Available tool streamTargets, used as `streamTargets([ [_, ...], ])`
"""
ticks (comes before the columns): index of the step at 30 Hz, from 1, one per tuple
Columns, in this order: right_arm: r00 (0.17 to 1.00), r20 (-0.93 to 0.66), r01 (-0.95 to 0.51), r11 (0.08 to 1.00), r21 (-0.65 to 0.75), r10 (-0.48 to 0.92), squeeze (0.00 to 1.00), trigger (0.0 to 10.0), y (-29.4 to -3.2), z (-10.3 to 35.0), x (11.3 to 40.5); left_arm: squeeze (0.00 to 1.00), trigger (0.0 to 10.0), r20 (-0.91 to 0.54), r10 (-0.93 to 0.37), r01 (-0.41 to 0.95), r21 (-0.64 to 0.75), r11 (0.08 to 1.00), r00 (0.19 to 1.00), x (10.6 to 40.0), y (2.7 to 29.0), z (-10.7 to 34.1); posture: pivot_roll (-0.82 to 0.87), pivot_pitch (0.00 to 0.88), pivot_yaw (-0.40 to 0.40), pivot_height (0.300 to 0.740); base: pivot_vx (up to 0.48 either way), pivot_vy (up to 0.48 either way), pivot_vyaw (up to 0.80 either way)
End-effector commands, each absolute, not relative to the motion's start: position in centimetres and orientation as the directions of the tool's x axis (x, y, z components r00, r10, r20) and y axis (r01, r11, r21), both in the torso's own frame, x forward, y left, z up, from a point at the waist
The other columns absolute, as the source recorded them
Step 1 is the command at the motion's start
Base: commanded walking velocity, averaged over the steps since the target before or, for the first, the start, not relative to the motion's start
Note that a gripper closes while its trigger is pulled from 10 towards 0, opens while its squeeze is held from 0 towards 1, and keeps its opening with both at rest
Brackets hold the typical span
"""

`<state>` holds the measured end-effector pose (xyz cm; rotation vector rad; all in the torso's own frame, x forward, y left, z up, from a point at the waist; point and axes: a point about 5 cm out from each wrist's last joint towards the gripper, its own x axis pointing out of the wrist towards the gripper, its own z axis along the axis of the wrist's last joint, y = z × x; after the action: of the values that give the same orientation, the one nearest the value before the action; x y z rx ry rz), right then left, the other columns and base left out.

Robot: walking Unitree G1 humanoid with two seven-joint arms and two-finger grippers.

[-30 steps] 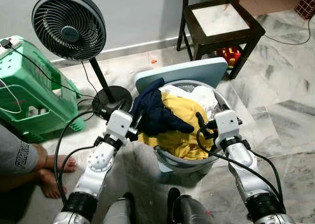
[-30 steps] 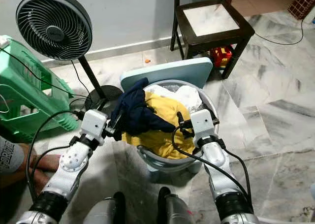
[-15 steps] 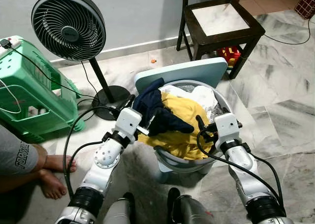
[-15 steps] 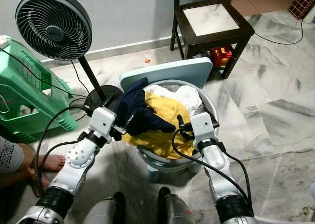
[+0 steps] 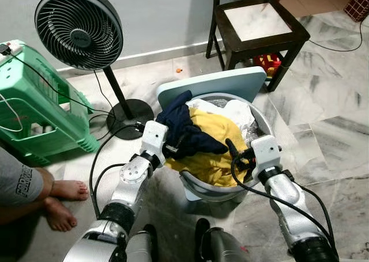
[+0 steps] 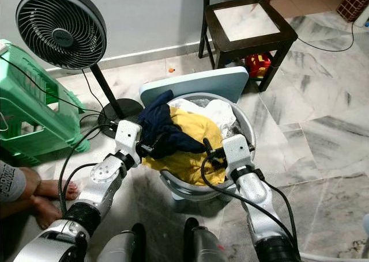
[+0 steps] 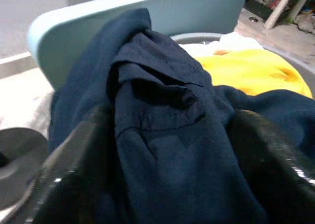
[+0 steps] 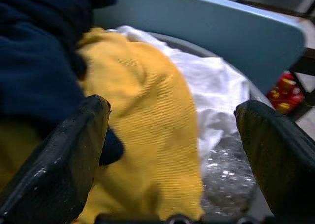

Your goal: Hang hanger

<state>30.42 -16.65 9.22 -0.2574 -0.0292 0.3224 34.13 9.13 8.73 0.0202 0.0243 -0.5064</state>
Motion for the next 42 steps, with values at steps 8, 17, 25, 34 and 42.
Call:
streamTargets([
  [8, 0.903, -0.082, -0.428, 0.874, -0.231, 0.421, 0.0, 10.0, -17.5, 9.5, 29.3, 0.0, 0.0, -0.066, -0.503, 0.504, 0.009, 0.864, 0.862, 33.9, 9.6, 7.9, 0.02, 0.314, 0.0, 0.74, 0.0, 0.0, 0.0],
  [17, 0.799, -0.191, -0.599, 0.783, -0.167, 0.57, 0.0, 10.0, -17.3, 8.8, 27.8, 0.0, 0.0, -0.063, -0.529, 0.531, 0.031, 0.847, 0.846, 33.8, 10.1, 7.8, 0.03, 0.307, 0.007, 0.74, 0.0, 0.0, 0.0],
  [25, 0.826, -0.192, -0.561, 0.808, -0.183, 0.53, 0.0, 10.0, -17.4, 8.4, 28.1, 0.0, 0.0, 0.009, -0.584, 0.578, 0.128, 0.806, 0.812, 33.5, 9.4, 9.0, 0.05, 0.311, 0.006, 0.74, 0.0, 0.0, 0.0],
  [34, 0.852, -0.173, -0.521, 0.833, -0.187, 0.495, 0.0, 10.0, -17.1, 8.4, 28.4, 0.0, 0.0, 0.067, -0.616, 0.589, 0.226, 0.776, 0.785, 32.9, 9.1, 9.7, 0.05, 0.313, 0.02, 0.74, 0.0, 0.0, 0.0],
  [42, 0.851, -0.177, -0.523, 0.833, -0.18, 0.495, 0.0, 10.0, -16.7, 8.0, 28.4, 0.0, 0.0, 0.253, -0.631, 0.536, 0.354, 0.766, 0.734, 34.2, 8.7, 15.3, 0.07, 0.309, 0.022, 0.74, 0.0, 0.0, 0.0],
])
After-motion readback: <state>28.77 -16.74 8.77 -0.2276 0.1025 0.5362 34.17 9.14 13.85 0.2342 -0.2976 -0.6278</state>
